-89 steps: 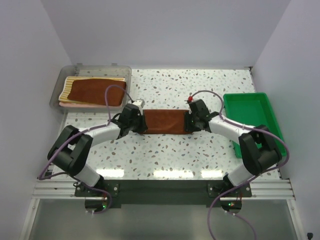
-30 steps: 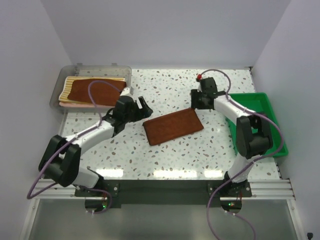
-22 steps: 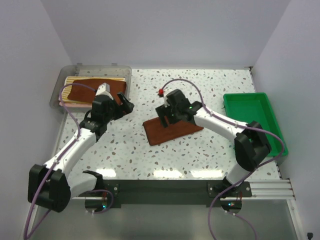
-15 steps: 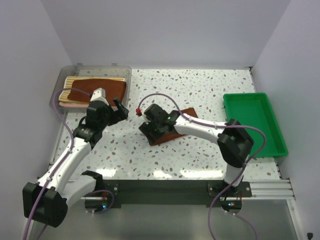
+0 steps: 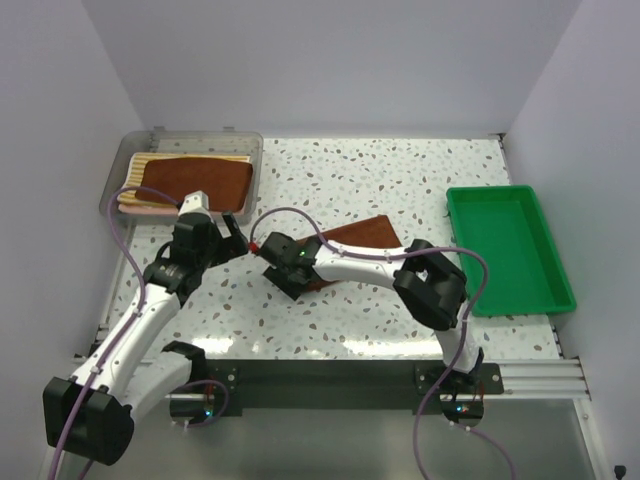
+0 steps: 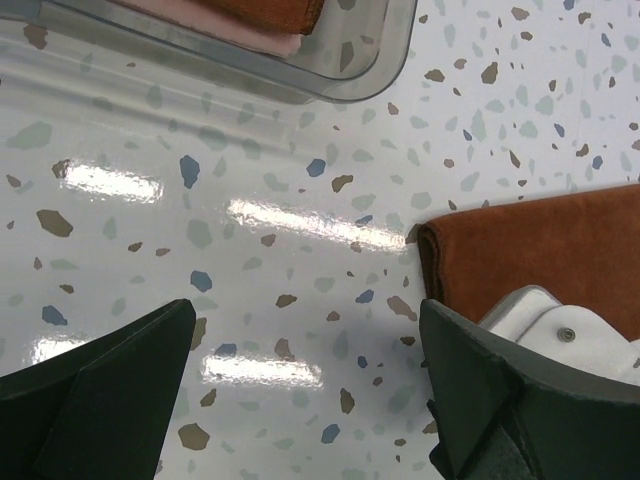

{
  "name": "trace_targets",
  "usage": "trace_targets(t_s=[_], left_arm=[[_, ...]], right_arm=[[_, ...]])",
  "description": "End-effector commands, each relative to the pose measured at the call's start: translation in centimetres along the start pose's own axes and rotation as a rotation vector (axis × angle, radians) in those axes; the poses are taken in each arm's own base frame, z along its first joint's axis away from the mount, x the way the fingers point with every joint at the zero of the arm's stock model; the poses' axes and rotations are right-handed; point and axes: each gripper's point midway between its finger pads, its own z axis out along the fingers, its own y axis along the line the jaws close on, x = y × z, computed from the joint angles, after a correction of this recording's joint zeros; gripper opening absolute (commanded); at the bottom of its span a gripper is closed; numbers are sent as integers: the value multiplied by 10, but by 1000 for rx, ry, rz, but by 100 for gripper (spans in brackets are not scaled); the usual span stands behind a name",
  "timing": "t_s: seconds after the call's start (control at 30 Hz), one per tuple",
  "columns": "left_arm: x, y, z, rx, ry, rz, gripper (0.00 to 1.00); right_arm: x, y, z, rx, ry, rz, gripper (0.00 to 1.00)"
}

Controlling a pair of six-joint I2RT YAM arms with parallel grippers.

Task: Fold and stack the towels
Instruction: Neatly place the folded towel into the bin

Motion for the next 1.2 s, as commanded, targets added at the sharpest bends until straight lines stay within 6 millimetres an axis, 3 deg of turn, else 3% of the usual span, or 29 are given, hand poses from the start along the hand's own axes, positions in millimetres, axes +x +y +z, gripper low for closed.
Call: trace_targets(t_s=[0.0, 0.23, 0.33, 0.37, 0.4, 0.47, 0.6, 0.63, 0.8, 1.17], left_arm=[[-8, 6, -3, -25, -34, 26, 100], [-8, 10, -2, -44, -31, 36, 100], [-7, 12, -2, -55, -28, 43, 100], [-6, 13, -2, -60, -26, 45, 100], [-5, 14, -1, -61, -23, 49, 100], [-3, 13, 0, -57, -16, 51, 100], [7, 8, 4, -30, 25, 22, 100], [9, 6, 5, -20, 34, 15, 100], [13, -15, 11, 69, 65, -60, 100], [39, -81, 37, 320, 257, -253, 100]], right_arm=[[0, -3, 5, 65, 10, -10, 55], [24, -7, 29, 119, 69, -18, 47], [37, -13, 36, 160, 108, -26, 27], [38, -18, 37, 184, 111, -31, 22], [38, -18, 36, 189, 112, -38, 10], [35, -21, 34, 193, 98, -35, 0], [7, -18, 17, 68, -25, 46, 0], [0, -20, 4, 43, -66, 65, 0], [-26, -29, -22, -78, -211, 176, 0], [-28, -35, -37, -201, -294, 289, 0]])
